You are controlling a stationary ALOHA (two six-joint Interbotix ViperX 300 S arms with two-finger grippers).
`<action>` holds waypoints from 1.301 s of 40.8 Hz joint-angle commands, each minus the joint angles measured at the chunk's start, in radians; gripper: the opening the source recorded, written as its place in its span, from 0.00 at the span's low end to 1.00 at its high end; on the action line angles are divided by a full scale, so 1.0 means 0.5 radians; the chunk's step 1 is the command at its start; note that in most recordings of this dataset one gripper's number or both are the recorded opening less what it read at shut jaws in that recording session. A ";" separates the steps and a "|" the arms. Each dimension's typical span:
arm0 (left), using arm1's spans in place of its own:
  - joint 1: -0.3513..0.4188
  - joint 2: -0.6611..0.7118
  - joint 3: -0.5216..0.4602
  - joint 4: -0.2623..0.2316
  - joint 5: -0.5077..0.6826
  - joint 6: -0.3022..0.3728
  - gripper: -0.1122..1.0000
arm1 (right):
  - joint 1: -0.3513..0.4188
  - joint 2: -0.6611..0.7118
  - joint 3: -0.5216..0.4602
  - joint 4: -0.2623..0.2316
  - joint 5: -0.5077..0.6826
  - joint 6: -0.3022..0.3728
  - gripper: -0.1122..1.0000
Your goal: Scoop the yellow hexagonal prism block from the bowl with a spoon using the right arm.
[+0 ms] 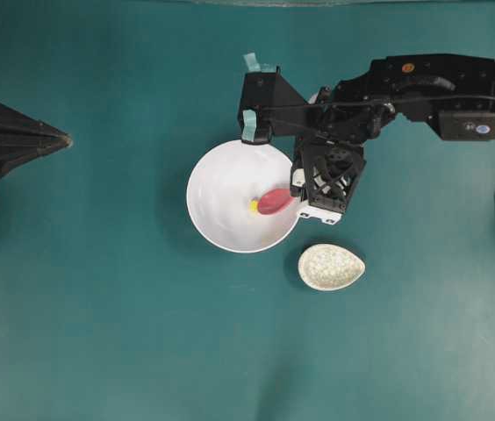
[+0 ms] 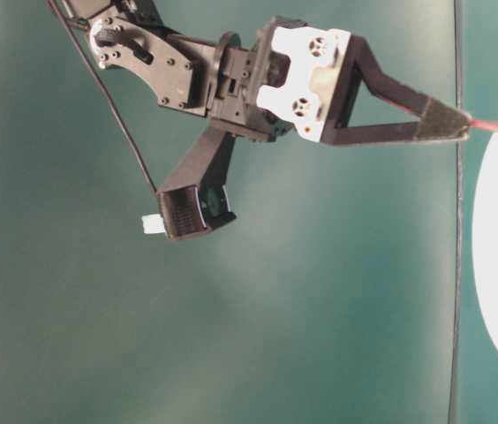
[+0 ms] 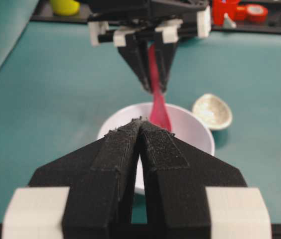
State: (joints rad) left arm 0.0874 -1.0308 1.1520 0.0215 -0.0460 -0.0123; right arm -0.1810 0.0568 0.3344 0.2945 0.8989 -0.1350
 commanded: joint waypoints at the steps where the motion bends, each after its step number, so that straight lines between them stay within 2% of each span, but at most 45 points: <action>1: 0.003 0.009 -0.055 0.000 -0.018 -0.003 0.13 | 0.006 -0.021 -0.046 0.006 0.000 0.006 0.32; 27: 0.003 0.009 -0.055 0.000 -0.015 -0.006 0.13 | 0.021 0.034 -0.055 0.006 -0.037 0.003 0.32; 53: 0.003 0.009 -0.055 0.000 -0.018 -0.006 0.13 | 0.043 0.123 -0.092 0.006 -0.374 0.000 0.32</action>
State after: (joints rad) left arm 0.0874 -1.0308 1.1520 0.0199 -0.0460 -0.0138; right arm -0.1611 0.1335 0.3114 0.2945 0.7409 -0.1350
